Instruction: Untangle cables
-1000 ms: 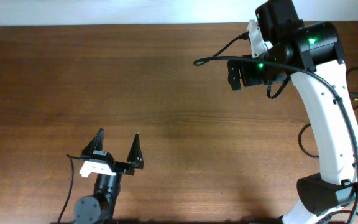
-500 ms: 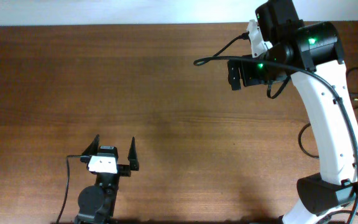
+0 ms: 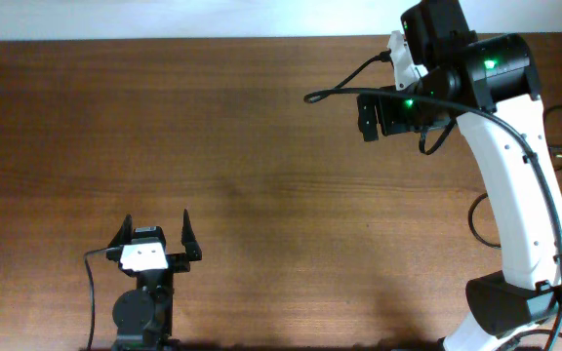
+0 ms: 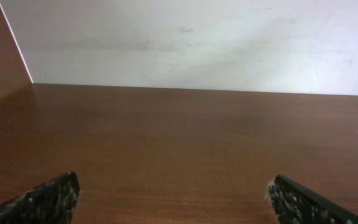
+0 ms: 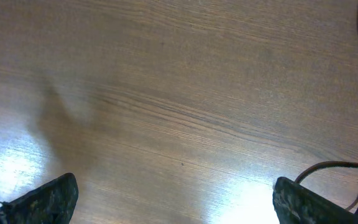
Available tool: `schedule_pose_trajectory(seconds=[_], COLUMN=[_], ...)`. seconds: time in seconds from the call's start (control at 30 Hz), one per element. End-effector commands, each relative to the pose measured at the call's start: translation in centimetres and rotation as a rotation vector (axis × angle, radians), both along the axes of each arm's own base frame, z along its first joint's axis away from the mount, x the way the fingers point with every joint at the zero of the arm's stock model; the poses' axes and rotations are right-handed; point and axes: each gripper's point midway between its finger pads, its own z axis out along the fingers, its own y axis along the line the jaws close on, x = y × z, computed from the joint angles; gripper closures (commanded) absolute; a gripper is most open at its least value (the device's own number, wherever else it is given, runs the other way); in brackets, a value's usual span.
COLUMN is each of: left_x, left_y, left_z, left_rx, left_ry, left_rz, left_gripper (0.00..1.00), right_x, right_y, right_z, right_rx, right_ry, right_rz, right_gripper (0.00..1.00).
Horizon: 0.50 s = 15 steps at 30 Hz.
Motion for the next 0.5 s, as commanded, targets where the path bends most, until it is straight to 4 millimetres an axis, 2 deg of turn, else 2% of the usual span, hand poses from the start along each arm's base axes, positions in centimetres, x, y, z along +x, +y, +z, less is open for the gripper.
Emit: schedule_pose_trajectory(seconds=[0.0, 0.33, 0.4, 0.47], left_x=[0.0, 0.0, 0.0, 0.0], left_y=[0.2, 0.2, 0.2, 0.2], left_z=[-0.1, -0.1, -0.1, -0.1], left_rx=[0.015, 0.015, 0.015, 0.015], left_ry=[0.003, 0.003, 0.003, 0.003], left_rz=[0.005, 0.005, 0.005, 0.005], left_gripper=[0.01, 0.01, 0.01, 0.01], right_x=[-0.3, -0.6, -0.6, 0.6], right_y=[-0.1, -0.3, -0.9, -2.1], right_z=[0.7, 1.3, 2.3, 4.0], right_rx=[0.002, 0.004, -0.022, -0.073], right_ry=[-0.02, -0.038, -0.083, -0.191], right_rz=[-0.004, -0.005, 0.005, -0.03], right_gripper=[0.01, 0.01, 0.01, 0.01])
